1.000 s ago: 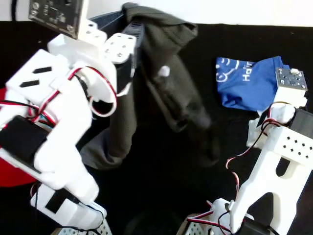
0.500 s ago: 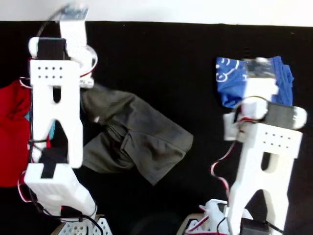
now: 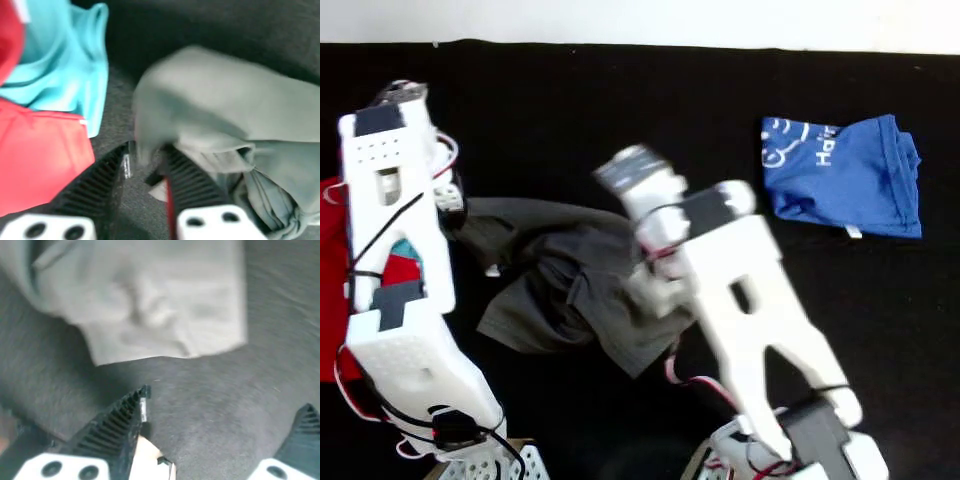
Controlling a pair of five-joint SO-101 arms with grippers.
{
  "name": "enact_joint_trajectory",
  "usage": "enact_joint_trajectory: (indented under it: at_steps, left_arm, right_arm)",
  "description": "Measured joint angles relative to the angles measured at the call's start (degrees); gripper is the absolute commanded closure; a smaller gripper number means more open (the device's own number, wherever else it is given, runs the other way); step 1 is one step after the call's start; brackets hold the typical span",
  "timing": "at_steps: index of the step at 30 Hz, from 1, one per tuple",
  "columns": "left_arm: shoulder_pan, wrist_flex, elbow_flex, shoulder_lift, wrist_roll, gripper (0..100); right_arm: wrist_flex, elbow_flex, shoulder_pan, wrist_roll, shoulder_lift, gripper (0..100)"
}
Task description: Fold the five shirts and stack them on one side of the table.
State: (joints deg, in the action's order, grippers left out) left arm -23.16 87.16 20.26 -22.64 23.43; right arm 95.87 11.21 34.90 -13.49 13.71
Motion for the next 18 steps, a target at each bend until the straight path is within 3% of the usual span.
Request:
enact_joint_trajectory:
  at_steps: [4, 8, 18]
  left_arm:
    - [-3.4, -2.1, 0.0, -0.1, 0.0, 81]
    - [-6.7, -2.9, 0.2, -0.1, 0.0, 81]
    - [-9.1, -2.9, 3.8, -0.1, 0.0, 81]
  right_arm:
    - [-0.4, 1.5, 10.5, 0.0, -4.0, 58.4]
    - [-0.4, 7.6, 16.4, 0.0, -5.5, 58.4]
    - [-12.3, 20.0, 17.1, -1.6, -6.0, 58.6]
